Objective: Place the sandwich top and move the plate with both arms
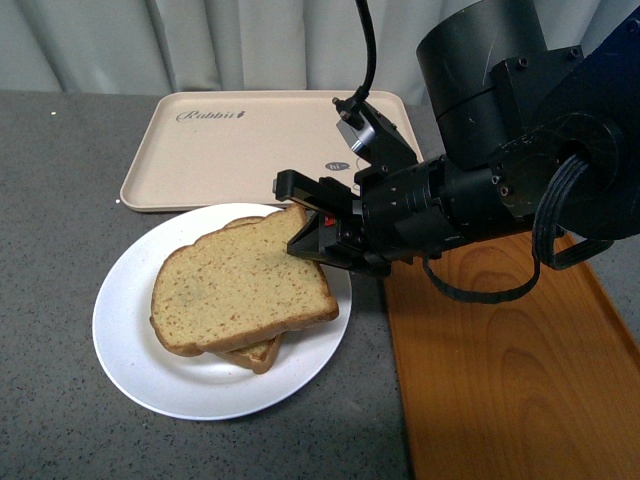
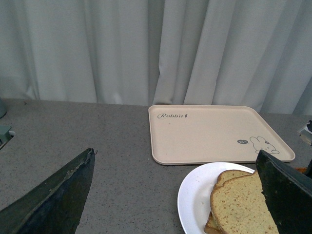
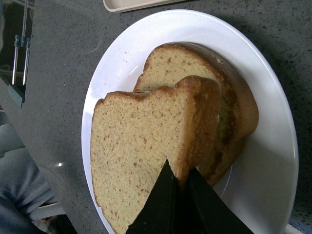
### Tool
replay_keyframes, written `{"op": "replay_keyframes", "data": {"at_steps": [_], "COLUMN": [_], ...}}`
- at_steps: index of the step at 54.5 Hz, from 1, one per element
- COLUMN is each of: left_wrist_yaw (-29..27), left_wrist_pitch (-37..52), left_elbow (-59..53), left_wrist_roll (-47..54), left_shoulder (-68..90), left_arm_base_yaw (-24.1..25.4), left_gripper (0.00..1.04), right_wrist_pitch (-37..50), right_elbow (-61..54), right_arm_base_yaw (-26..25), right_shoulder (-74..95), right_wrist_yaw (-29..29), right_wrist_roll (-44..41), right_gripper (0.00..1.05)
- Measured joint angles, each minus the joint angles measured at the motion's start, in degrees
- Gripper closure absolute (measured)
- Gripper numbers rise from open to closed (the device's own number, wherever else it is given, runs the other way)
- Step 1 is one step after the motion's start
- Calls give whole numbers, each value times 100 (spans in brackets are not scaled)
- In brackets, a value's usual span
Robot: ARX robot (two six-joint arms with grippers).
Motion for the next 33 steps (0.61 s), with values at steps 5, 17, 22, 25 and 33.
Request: {"op": "replay_keyframes", "data": {"at_steps": [5,17,22,25,33], "left_wrist_yaw": [0,0,0,0,0], "left_wrist_pitch": [0,0,0,0,0], "left_elbow": [0,0,0,0,0], "left_wrist_roll": [0,-2,-2,-2,0], "left_shoulder": [0,0,0,0,0], "left_arm_base_yaw": [0,0,0,0,0], "left_gripper": [6,6,6,6,6], "right_wrist_pitch": [-20,190,417,483,507], "right_elbow": [0,-365,-640,-811,-1534], "right_arm_base_yaw": [-57,-382,-557,-664,-1021], "right_shoulder": [11,-275,-627,-874,-1786], "right_wrist_yaw": [61,350,562,717,1606], "right_wrist_roll": [-7,-31,-17,-11,-175], "right_gripper": [90,43,27,18,10]}}
